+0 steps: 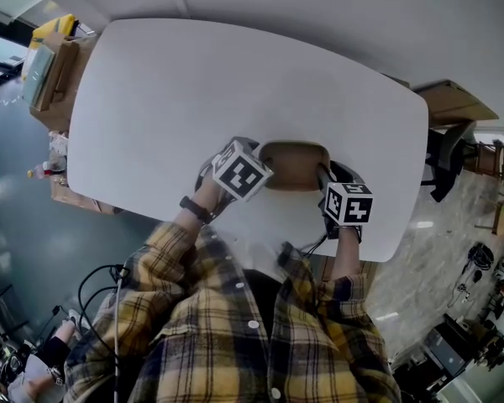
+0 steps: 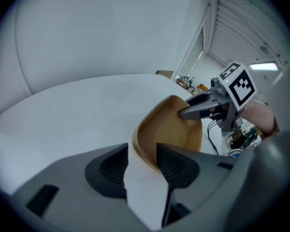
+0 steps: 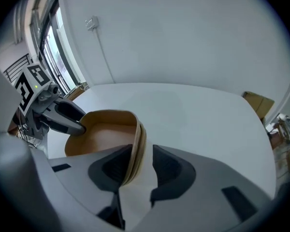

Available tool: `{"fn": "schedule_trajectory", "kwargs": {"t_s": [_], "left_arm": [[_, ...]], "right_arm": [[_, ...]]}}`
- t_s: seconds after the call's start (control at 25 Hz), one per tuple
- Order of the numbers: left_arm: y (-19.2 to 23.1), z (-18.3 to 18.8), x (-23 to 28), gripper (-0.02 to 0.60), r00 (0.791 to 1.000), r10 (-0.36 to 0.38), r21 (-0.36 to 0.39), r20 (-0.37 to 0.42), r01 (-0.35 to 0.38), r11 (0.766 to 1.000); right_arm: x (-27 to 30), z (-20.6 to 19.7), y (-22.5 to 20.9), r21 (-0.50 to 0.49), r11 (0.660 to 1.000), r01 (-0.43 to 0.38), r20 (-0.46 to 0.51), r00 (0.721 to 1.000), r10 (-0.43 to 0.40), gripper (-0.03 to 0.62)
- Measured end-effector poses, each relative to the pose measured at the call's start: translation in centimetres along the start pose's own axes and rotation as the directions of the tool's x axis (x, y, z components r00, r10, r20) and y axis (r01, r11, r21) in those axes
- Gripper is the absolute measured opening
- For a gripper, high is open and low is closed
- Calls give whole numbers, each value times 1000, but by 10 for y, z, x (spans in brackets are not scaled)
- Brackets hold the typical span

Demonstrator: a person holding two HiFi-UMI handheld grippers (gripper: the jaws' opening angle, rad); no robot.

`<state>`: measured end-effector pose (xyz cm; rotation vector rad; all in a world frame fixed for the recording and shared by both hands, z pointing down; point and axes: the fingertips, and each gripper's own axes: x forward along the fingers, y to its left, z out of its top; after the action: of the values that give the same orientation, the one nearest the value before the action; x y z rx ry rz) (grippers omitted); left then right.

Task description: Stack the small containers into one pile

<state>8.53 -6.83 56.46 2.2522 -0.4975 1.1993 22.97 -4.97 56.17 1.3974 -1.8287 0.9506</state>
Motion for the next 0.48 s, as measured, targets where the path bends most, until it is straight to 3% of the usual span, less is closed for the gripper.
{"fn": "schedule_trajectory", "kwargs": {"t_s": [0.2, 0.48], "left_arm": [[4, -3, 7, 170, 1000, 1, -26, -7, -1, 1000], [12, -5, 13, 199, 1000, 11, -62, -1, -11, 998]], "right_arm": [[7, -6, -4, 69, 997, -33, 3, 999, 33, 156], [16, -9, -8, 82, 996, -39, -15, 999, 41, 164]]}}
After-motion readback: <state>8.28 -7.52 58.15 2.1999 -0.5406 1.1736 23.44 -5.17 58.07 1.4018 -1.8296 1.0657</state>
